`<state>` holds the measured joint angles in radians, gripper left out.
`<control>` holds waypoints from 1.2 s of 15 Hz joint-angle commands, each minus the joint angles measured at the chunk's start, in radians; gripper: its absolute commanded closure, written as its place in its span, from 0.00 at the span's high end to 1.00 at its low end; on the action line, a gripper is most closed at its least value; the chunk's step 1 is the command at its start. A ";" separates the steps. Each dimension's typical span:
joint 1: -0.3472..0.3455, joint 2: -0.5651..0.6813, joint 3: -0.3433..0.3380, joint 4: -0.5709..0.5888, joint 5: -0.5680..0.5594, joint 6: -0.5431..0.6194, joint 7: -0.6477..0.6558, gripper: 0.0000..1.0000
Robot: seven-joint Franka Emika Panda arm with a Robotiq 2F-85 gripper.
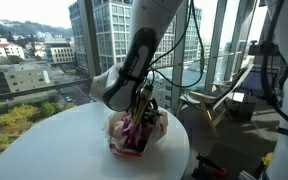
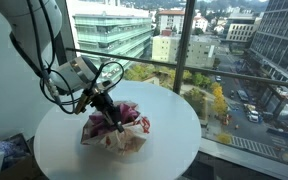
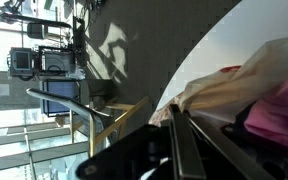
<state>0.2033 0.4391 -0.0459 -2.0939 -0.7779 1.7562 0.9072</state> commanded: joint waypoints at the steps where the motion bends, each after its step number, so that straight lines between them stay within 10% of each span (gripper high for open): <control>1: -0.054 0.036 0.025 0.012 0.039 0.002 -0.090 0.28; 11: -0.054 -0.199 0.102 -0.077 0.119 0.088 -0.244 1.00; 18: -0.036 -0.263 0.169 -0.172 0.334 0.353 -0.438 1.00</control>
<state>0.1652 0.2042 0.1070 -2.1995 -0.5188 1.9819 0.5469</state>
